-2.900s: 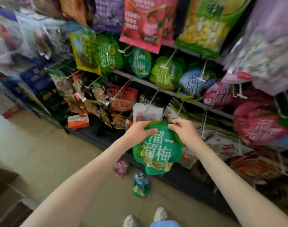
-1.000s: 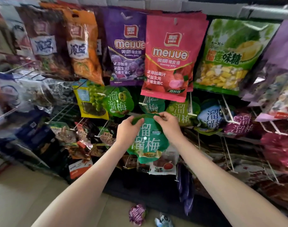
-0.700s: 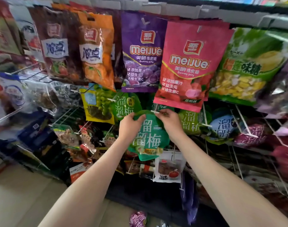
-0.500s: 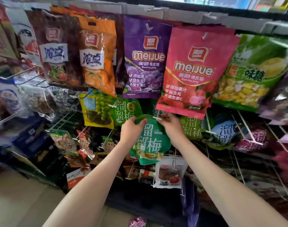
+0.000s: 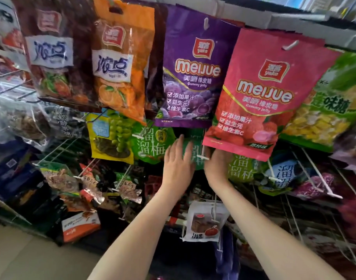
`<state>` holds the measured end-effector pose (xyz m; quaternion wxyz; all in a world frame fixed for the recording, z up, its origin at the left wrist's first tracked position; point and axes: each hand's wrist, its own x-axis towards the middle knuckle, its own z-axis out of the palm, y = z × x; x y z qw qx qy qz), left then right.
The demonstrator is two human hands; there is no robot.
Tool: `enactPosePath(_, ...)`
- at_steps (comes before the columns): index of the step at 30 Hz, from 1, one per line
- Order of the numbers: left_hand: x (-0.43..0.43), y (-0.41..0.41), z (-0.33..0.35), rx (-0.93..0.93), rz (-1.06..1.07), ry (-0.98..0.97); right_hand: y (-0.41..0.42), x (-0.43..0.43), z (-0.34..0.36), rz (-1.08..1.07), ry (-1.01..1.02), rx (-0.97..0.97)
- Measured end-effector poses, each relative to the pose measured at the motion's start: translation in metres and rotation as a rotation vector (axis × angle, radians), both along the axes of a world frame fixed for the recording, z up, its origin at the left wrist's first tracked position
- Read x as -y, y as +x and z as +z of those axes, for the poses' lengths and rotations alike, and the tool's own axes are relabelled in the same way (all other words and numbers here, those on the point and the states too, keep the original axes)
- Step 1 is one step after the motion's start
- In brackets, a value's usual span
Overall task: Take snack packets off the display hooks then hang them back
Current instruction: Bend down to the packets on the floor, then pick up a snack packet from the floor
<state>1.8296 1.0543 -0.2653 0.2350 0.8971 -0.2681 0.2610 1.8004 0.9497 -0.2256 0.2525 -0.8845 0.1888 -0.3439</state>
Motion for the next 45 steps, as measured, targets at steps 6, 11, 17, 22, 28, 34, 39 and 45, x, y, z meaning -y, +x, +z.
enactPosePath(6,0.018,0.025,-0.040,0.048,-0.038,0.128,0.006,0.011,-0.053,-0.046,-0.558,-0.145)
enactPosePath(11,0.030,0.054,-0.063,0.120,-0.014,0.072,0.030,0.028,-0.076,-0.088,-0.701,-0.300)
enactPosePath(17,0.026,0.020,-0.091,0.063,0.044,-0.087,0.022,0.028,-0.080,-0.003,-0.668,-0.223)
enactPosePath(22,0.000,-0.071,-0.181,0.002,0.082,-0.283,-0.080,-0.006,-0.177,0.322,-0.468,-0.016)
enactPosePath(28,-0.038,-0.205,-0.383,-0.254,0.195,-0.152,-0.218,-0.008,-0.404,0.698,-0.135,-0.457)
enactPosePath(34,-0.040,-0.323,-0.594,-0.665,0.257,0.034,-0.304,0.052,-0.643,0.644,-0.212,-1.223)
enactPosePath(39,-0.029,-0.384,-0.729,-0.834,0.196,0.189,-0.325,0.083,-0.785,0.526,-0.267,-1.544)
enactPosePath(45,-0.029,-0.411,-0.805,-0.895,0.120,0.243,-0.339,0.088,-0.871,0.472,-0.324,-1.399)
